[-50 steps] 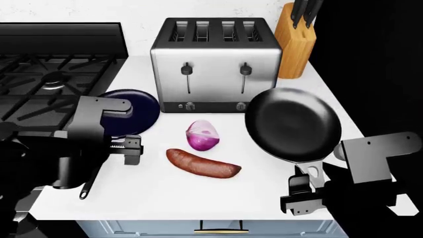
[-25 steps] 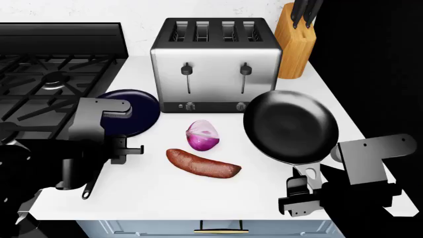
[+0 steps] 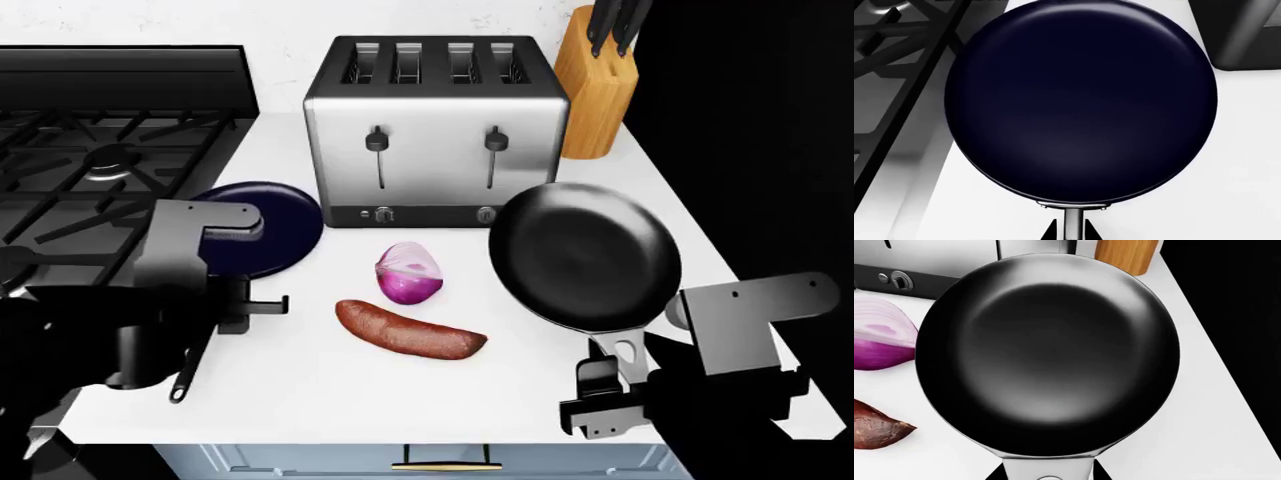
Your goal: Place both pans onto different burners. Then place the onion and the salami on different pans.
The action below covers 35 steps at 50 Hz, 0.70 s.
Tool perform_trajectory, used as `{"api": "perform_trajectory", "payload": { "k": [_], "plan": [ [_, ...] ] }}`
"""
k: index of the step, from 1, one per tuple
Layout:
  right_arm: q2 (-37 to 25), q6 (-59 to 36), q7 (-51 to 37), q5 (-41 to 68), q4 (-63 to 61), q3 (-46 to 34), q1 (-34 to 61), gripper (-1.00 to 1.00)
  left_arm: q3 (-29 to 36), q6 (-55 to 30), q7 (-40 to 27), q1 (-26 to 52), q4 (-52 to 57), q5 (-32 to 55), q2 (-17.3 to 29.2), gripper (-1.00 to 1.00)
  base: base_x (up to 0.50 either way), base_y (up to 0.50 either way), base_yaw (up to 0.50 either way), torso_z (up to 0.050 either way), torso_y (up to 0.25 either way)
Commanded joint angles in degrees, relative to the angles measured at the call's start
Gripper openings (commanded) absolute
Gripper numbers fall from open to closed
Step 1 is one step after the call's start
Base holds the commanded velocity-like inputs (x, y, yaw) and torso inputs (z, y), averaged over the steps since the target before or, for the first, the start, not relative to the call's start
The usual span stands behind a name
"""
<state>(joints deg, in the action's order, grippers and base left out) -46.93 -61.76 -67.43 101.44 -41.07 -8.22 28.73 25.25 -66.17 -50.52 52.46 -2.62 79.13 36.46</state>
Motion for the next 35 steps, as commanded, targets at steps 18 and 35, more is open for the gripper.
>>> {"api": "perform_trajectory", "payload": {
  "k": [18,35],
  "plan": [
    [-0.34,0.67,-1.05,-1.79,-0.78,1.59,1.80,-1.00,-8.80,1.94,-12.11,-8.43,21.32,14.65,7.35,-1.00,0.00,0.00,0.00,0.001,0.003],
    [-0.61,1.06,-1.49,-1.40,-1.19,1.21,1.99,-1.00,-12.52,4.36,-15.57,-11.17,29.66,18.81,10.68,-1.00,0.00,0.00,0.00,0.001,0.004]
  ]
}}
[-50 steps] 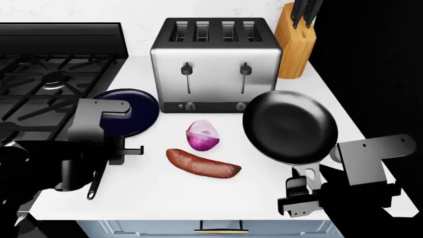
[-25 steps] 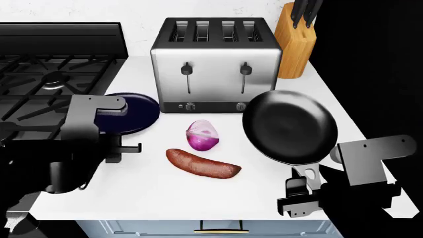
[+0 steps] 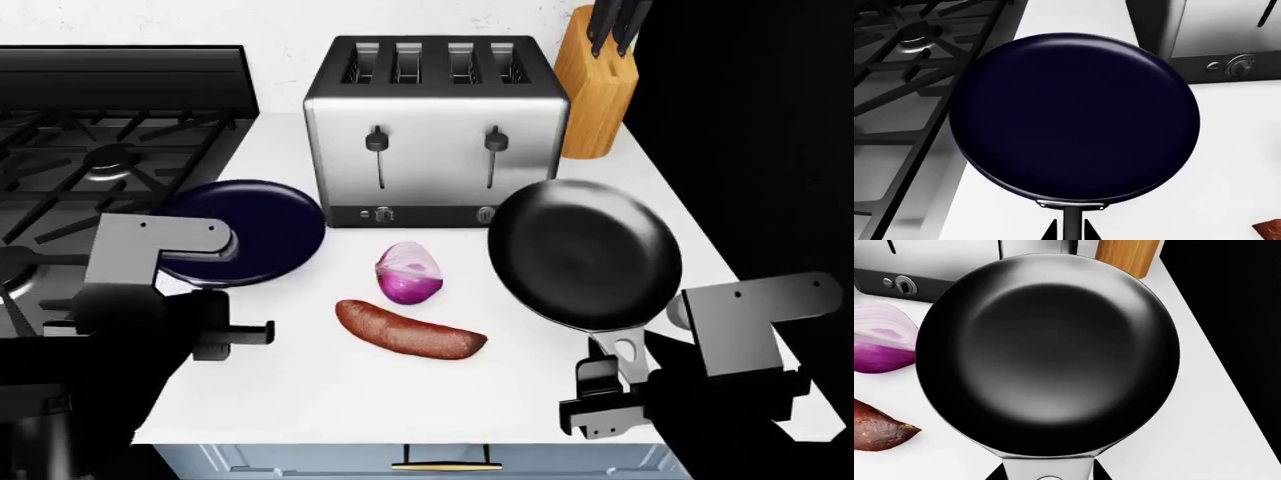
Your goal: Place both pans onto different burners. Then place the onion and the salami on different pans.
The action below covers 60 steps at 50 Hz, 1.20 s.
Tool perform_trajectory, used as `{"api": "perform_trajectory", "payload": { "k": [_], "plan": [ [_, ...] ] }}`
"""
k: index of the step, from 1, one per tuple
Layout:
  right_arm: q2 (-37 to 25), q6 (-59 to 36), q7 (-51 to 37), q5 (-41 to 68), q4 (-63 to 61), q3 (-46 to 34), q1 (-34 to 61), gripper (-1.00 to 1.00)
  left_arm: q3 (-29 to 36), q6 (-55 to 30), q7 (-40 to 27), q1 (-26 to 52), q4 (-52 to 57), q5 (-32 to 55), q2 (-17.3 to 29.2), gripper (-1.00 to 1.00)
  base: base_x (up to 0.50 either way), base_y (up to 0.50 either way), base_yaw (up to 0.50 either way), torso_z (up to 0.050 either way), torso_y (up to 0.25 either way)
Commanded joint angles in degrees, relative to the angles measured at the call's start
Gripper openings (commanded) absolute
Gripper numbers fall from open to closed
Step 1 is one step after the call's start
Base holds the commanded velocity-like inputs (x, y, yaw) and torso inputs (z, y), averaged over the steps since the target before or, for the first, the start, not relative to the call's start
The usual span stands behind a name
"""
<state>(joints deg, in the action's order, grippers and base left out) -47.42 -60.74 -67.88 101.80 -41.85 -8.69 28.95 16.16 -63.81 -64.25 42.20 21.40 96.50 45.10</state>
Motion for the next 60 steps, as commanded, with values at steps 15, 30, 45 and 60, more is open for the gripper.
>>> {"api": "perform_trajectory", "payload": {
  "k": [15,30,45,60],
  "plan": [
    [-0.14,0.39,-1.11,-1.85,-0.60,1.37,1.85,-1.00,-5.37,3.40,-4.01,-0.90,9.67,4.42,4.06,-1.00,0.00,0.00,0.00,0.001,0.004],
    [-0.23,0.70,0.04,-3.58,-1.79,1.83,2.04,-1.00,-6.02,4.18,-5.39,-0.28,12.21,6.97,5.48,-1.00,0.00,0.00,0.00,0.001,0.004],
    [-0.09,1.07,0.54,-4.46,-2.31,1.70,2.33,-1.00,-6.44,4.82,-5.80,-0.08,12.89,7.81,6.33,-1.00,-0.25,0.02,0.00,0.001,0.003],
    [-0.45,1.10,0.70,-5.60,-2.99,1.46,2.65,-1.00,-6.29,5.14,-5.77,0.13,12.97,7.92,6.55,-1.00,0.00,0.31,0.00,0.001,0.004]
  ]
}}
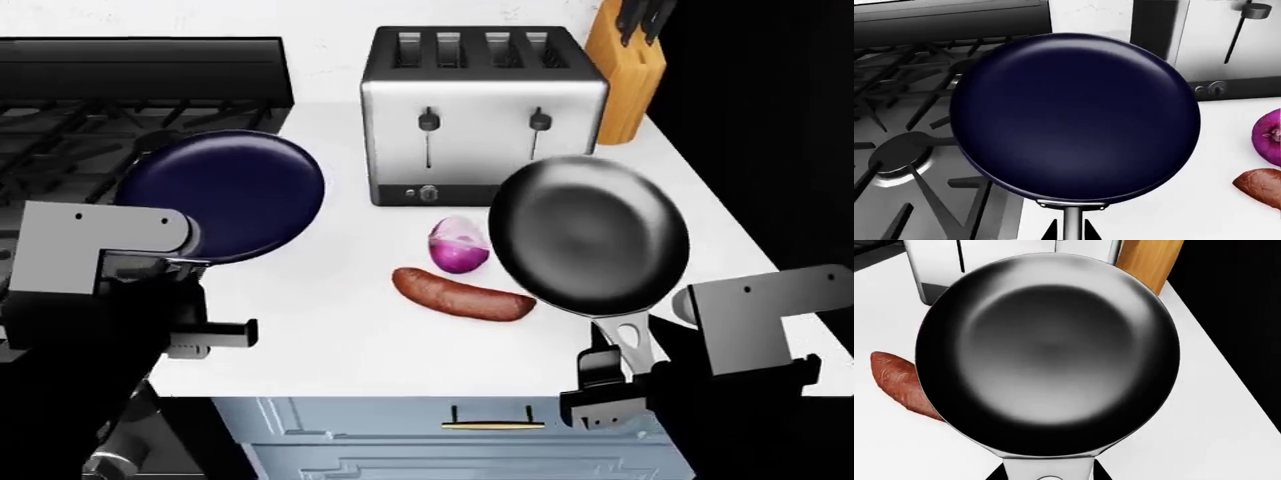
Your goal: Place both pans onto different burners. Then place the onion and the salami on different pans.
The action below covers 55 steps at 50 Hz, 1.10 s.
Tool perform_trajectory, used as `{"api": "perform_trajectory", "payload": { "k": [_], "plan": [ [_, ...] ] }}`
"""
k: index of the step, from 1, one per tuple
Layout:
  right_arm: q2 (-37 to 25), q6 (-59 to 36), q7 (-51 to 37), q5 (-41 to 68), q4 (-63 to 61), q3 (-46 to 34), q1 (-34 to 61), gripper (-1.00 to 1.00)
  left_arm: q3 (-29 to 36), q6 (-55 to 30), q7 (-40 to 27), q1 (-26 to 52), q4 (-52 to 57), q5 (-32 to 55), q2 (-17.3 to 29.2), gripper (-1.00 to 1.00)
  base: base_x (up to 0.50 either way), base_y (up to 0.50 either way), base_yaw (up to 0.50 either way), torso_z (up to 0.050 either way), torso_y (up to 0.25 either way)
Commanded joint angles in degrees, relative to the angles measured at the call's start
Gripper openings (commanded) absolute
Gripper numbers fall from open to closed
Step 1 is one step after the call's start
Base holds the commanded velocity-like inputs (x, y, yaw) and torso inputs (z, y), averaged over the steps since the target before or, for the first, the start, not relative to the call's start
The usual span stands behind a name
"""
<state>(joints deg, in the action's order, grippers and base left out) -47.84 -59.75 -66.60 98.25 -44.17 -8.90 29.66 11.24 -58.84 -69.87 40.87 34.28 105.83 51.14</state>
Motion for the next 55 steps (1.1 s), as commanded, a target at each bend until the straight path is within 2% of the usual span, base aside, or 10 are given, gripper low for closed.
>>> {"api": "perform_trajectory", "payload": {
  "k": [1,55],
  "plan": [
    [-0.05,0.12,-0.63,-1.98,-0.69,1.61,2.01,-1.00,-1.36,0.19,-0.14,1.51,0.07,-1.40,0.52,-1.00,0.00,0.50,0.00,0.011,0.000],
    [-0.36,0.70,-1.92,-0.69,-1.06,-0.61,4.03,-1.00,-2.41,2.39,3.22,-1.66,0.62,-3.74,1.41,-1.00,0.00,0.50,0.00,0.001,0.004]
  ]
}}
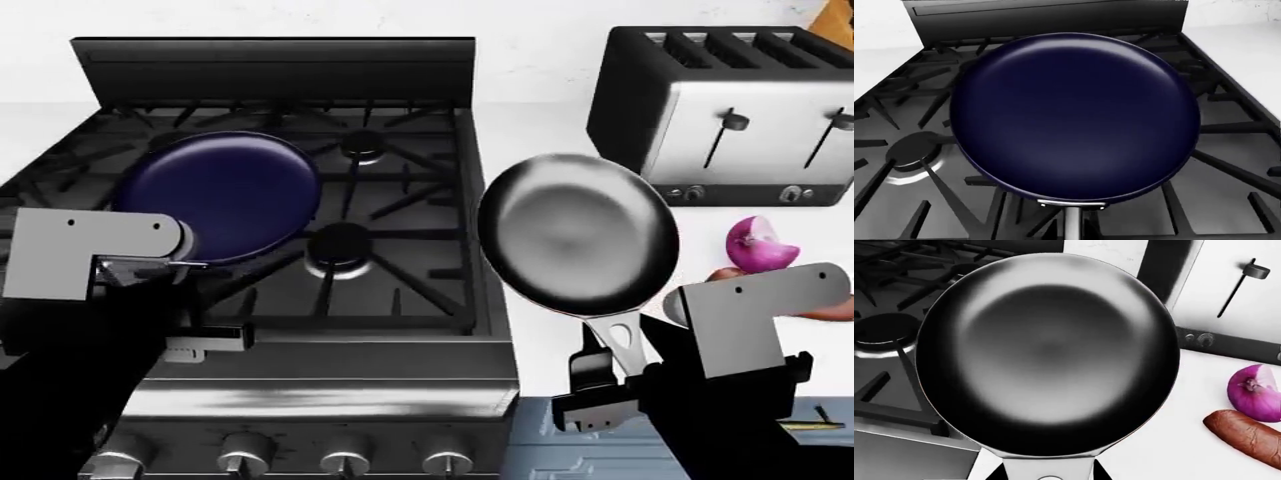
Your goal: Place both pans onto different burners. Then place the onion and the salami on different pans.
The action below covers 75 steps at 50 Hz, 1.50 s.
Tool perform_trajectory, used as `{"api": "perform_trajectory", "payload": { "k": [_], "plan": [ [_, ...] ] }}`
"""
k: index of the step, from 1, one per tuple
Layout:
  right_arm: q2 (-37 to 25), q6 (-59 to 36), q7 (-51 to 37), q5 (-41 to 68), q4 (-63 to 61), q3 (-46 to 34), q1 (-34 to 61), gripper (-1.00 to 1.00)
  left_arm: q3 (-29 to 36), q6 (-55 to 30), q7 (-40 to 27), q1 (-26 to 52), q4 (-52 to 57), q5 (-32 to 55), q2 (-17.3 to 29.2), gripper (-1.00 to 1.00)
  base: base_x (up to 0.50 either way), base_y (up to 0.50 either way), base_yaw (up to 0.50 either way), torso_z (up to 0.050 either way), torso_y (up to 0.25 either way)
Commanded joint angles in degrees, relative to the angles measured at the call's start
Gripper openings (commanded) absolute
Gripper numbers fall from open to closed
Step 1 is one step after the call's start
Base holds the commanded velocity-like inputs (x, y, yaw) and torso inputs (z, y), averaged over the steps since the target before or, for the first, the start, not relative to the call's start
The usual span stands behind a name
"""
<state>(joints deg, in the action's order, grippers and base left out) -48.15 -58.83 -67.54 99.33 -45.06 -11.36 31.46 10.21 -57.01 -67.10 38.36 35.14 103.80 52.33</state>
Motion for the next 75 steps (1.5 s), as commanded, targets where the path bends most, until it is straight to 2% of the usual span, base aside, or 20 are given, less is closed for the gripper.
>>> {"api": "perform_trajectory", "payload": {
  "k": [1,33,50,63,75],
  "plan": [
    [-0.06,-0.19,-1.13,-1.64,-0.34,1.81,2.22,-1.00,-1.44,0.63,0.45,0.83,-0.23,-1.63,0.28,-1.00,0.00,0.50,0.00,0.000,0.000],
    [0.22,0.41,-0.50,-2.72,0.20,1.19,2.29,-1.00,-0.98,1.02,0.76,0.78,-0.29,-1.92,0.96,-1.00,0.00,0.50,0.00,0.001,0.004],
    [0.14,1.62,-0.09,-3.29,0.50,1.72,1.37,-1.00,-1.00,1.66,1.45,-0.14,-0.22,-2.66,0.90,-1.00,0.00,0.00,0.00,0.002,0.004],
    [0.02,1.87,-0.07,-3.37,0.72,1.47,1.56,-1.00,-0.74,1.93,1.76,-0.18,-0.60,-3.05,0.78,-1.00,0.39,0.00,0.00,0.001,0.005],
    [-0.06,2.28,-0.13,-3.09,0.36,1.39,1.88,-1.00,0.55,2.08,5.14,-0.58,-5.11,-7.41,-1.03,-1.00,0.00,0.00,0.00,0.002,0.004]
  ]
}}
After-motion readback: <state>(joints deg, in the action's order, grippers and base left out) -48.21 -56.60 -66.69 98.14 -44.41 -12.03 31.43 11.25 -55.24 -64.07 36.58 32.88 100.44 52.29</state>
